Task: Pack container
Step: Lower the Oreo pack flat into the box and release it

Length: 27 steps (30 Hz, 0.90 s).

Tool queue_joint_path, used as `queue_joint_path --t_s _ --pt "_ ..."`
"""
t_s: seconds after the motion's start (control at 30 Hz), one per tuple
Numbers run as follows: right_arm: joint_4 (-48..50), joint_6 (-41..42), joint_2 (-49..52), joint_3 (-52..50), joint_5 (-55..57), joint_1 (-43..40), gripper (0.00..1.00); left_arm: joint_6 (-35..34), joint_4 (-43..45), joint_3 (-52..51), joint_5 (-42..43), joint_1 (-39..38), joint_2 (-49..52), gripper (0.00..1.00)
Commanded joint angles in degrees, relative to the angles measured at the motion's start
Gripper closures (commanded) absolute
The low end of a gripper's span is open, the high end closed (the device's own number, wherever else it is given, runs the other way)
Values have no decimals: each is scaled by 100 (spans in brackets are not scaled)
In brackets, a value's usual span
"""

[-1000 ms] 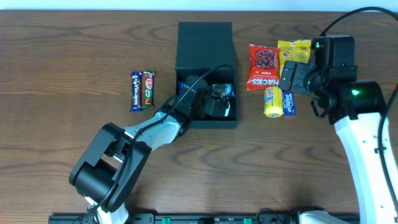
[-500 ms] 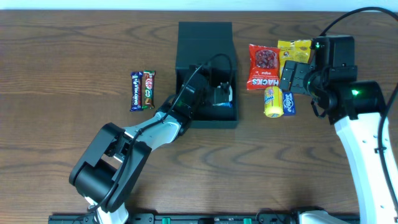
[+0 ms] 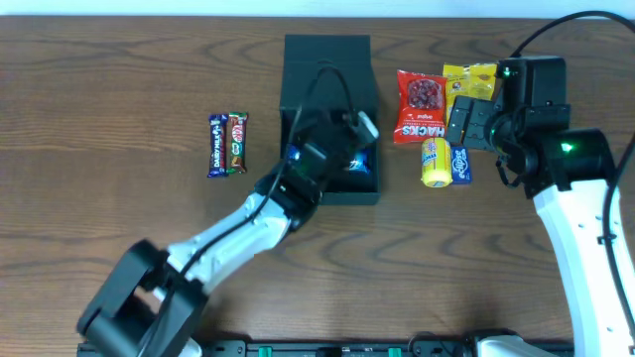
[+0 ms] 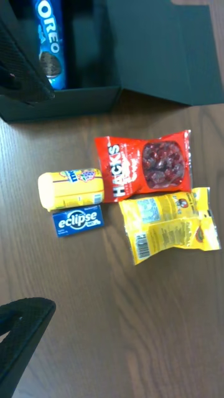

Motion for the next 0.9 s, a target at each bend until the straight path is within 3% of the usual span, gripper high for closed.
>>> queue_joint_path --t_s 0.0,0.17,0.23,0.43,0.53,0.87 --pt "0 125 -20 -20 -44 -42 1 -1156 -546 26 -120 -240 -133 94" --pt "-2 125 -20 -20 -68 -42 1 -4990 -1252 26 -101 -186 -103 94" --pt "-2 125 -20 -20 -107 -42 1 -5842 -1333 26 -20 -114 -61 94" --pt "-9 125 -20 -20 -129 -42 1 -6708 -1279 26 809 -31 269 94" --pt "-9 122 -20 -20 -190 -42 1 -6990 -1244 26 774 -28 540 94" --pt "15 122 -20 -20 -188 -42 1 -7243 -1040 28 754 0 1012 94"
